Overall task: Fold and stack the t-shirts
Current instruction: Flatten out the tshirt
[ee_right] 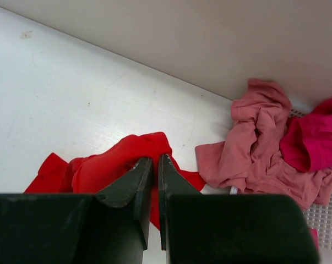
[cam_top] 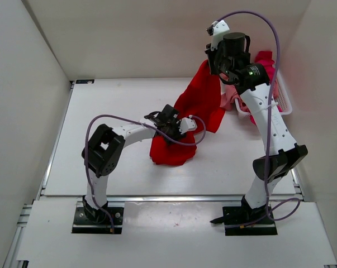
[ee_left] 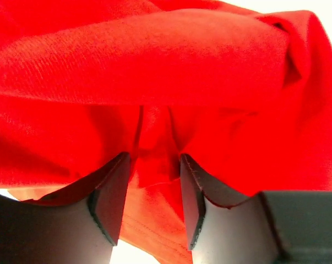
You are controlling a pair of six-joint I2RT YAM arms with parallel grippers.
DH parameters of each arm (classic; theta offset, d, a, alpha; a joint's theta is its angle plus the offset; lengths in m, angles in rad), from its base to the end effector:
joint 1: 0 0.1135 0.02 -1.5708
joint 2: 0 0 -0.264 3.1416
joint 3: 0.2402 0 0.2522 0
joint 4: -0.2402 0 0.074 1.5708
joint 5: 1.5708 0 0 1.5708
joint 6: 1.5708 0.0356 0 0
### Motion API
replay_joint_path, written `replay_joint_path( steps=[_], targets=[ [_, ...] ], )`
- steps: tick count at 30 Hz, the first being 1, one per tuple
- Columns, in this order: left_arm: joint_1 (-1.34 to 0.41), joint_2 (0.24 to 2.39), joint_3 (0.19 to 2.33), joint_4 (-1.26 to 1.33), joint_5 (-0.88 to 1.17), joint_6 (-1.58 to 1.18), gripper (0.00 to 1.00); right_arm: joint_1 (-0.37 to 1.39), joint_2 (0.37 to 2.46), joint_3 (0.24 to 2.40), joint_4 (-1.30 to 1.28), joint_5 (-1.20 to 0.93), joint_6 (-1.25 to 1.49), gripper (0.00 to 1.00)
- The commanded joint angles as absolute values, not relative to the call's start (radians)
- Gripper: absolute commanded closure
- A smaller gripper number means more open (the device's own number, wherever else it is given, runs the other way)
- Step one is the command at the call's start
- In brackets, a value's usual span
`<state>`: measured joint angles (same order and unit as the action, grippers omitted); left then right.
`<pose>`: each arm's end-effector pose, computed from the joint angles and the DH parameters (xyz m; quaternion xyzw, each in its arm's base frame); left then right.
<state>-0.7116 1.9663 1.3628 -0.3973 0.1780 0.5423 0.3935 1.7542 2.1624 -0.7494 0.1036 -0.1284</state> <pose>0.3111 -0.2766 0.1757 0.5810 0.7594 -0.1087 0.2718 0.3452 0.1393 0.4888 -0.1816 0.7959 0.0342 0.5766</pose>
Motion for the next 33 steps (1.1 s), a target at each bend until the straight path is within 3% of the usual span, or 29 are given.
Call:
replay_joint_path(
  steps=[1, 9, 11, 14, 18, 23, 33],
  targets=[
    [-0.704, 1.985, 1.414, -0.455, 0.201, 0.577, 0.48, 0.399, 1.698, 2.149, -0.698, 0.087, -0.133, 1.0],
    [-0.712, 2.011, 1.414, -0.489, 0.18, 0.571, 0.44, 0.388, 1.704, 2.174, -0.701, 0.081, -0.135, 1.0],
    [-0.704, 2.02, 1.431, -0.503, 0.181, 0.571, 0.49, 0.391, 1.7, 2.166, -0.709, 0.08, -0.14, 1.0],
    [-0.678, 2.023, 1.463, -0.538, 0.213, 0.56, 0.69, 0.39, 1.7, 2.164, -0.713, 0.078, -0.14, 1.0],
    [-0.667, 2.003, 1.479, -0.558, 0.262, 0.545, 0.8, 0.387, 1.703, 2.142, -0.704, 0.072, -0.143, 1.0],
    [-0.661, 1.967, 1.453, -0.549, 0.29, 0.548, 0.6, 0.402, 1.687, 2.115, -0.703, 0.066, -0.153, 1.0],
    [-0.656, 1.993, 1.522, -0.589, 0.342, 0.509, 0.59, 0.408, 1.674, 2.117, -0.704, 0.055, -0.176, 1.0]
  ],
)
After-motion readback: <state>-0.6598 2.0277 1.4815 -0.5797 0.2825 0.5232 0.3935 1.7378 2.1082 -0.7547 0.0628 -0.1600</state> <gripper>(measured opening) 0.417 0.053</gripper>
